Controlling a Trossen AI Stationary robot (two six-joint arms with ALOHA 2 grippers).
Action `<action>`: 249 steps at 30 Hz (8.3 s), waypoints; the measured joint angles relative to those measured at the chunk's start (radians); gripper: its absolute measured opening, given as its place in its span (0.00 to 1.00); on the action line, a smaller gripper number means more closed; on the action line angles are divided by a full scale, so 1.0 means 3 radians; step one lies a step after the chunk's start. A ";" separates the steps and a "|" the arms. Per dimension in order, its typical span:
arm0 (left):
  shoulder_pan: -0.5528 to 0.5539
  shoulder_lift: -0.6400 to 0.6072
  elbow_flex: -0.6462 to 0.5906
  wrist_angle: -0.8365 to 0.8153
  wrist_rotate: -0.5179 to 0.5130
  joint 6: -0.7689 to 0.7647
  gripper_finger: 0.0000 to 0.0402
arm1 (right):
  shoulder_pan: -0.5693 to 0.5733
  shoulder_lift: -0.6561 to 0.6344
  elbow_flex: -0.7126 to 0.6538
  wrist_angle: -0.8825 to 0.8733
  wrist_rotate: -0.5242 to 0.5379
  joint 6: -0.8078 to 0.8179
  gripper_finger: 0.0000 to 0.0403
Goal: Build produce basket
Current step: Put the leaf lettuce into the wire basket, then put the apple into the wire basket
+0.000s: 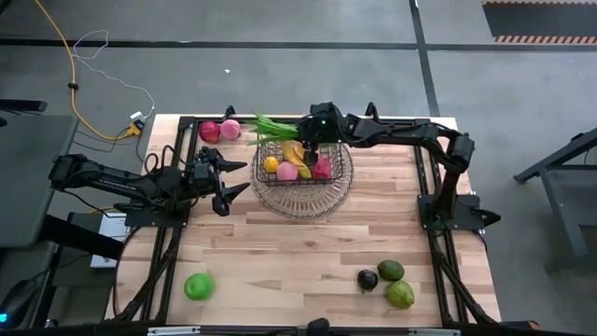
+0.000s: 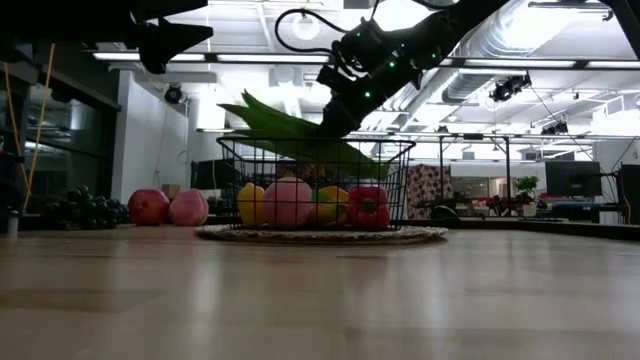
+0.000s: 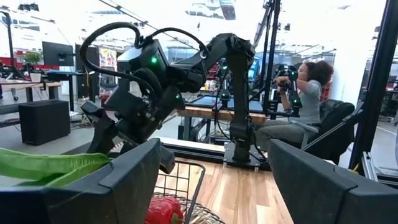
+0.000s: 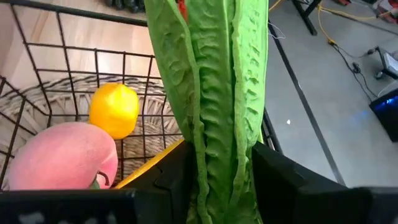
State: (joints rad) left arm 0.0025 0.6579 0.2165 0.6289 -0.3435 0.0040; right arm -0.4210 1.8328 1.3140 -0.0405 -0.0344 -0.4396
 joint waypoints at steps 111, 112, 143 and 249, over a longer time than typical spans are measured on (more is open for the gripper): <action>-0.0001 0.0000 0.0000 -0.0074 -0.0014 0.0199 0.71 | 0.0534 -0.2272 -0.3099 0.3015 -0.0733 0.1692 0.78; -0.0001 0.0000 0.0000 -0.0074 -0.0014 0.0197 0.71 | 0.0541 -0.2271 -0.3100 0.3012 -0.0733 0.1688 0.78; -0.0010 0.0023 0.0020 -0.0210 0.0009 -0.0060 0.81 | 0.0556 -0.2269 -0.3100 0.3013 -0.0725 0.1701 0.78; -0.2755 0.3487 0.2981 -0.5510 0.0804 -0.3168 0.77 | 0.0553 -0.2267 -0.3100 0.2767 -0.0551 0.1464 0.78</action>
State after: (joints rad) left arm -0.8239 1.7039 1.1107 -1.0241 -0.1023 -0.9464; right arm -0.2550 1.1526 0.3840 0.7895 -0.1997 -0.0004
